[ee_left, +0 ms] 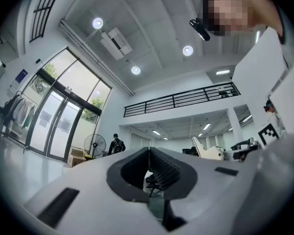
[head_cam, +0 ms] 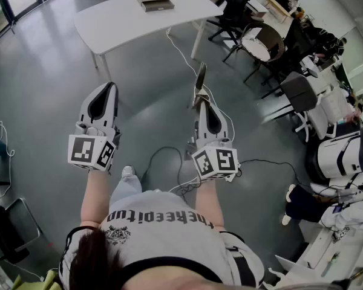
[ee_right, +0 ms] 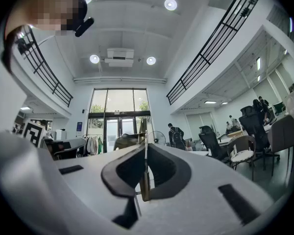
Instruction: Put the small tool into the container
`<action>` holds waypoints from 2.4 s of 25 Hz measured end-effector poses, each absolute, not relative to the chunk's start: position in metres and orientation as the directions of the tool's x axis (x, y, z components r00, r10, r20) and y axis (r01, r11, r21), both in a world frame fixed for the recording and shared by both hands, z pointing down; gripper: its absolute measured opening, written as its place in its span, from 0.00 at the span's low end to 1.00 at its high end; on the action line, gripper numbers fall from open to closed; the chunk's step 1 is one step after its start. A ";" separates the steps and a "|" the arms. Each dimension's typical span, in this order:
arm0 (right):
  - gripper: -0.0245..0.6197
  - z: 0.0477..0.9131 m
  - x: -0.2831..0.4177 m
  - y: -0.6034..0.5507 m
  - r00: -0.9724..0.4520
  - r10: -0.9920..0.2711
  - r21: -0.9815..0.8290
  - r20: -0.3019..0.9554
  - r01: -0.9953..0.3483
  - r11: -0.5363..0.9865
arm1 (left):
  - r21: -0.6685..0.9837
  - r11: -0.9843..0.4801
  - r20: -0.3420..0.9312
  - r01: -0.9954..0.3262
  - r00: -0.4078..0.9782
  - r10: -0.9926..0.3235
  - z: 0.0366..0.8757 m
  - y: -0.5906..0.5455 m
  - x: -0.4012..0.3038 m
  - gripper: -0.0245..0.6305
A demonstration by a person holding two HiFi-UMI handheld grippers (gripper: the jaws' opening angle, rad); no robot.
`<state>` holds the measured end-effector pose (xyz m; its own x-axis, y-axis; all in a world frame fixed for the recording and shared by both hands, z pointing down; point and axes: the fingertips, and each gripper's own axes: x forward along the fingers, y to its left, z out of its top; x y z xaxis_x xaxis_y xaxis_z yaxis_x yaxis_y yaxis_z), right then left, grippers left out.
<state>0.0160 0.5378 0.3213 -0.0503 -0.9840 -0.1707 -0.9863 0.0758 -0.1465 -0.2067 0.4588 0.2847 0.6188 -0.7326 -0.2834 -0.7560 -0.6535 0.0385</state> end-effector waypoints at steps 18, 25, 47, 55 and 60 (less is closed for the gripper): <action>0.04 0.326 -0.003 0.488 -0.012 -0.986 -0.148 -0.169 -0.988 0.037 | 0.065 -0.671 -0.253 -0.738 0.639 -0.727 0.282 0.403 -0.221 0.06; 0.04 0.327 -0.019 0.454 0.033 -0.984 -0.175 -0.175 -0.985 -0.002 | 0.041 -0.697 -0.280 -0.716 0.661 -0.696 0.280 0.364 -0.240 0.06; 0.04 0.341 -0.025 0.354 0.098 -0.980 -0.191 -0.171 -0.979 -0.065 | 0.075 -0.722 -0.258 -0.687 0.686 -0.680 0.299 0.253 -0.256 0.06; 0.04 0.335 0.026 0.269 0.065 -0.982 -0.192 -0.178 -0.981 -0.031 | 0.072 -0.698 -0.255 -0.712 0.663 -0.703 0.291 0.178 -0.209 0.06; 0.04 0.327 0.058 0.214 0.035 -0.982 -0.184 -0.187 -0.983 0.000 | 0.062 -0.689 -0.271 -0.722 0.652 -0.708 0.280 0.129 -0.174 0.06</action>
<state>0.0584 0.2138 0.3271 0.0350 -0.9817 -0.1870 -0.9829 0.0000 -0.1842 -0.1737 0.1287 0.2801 0.6524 -0.7077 -0.2712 -0.7218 -0.6893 0.0622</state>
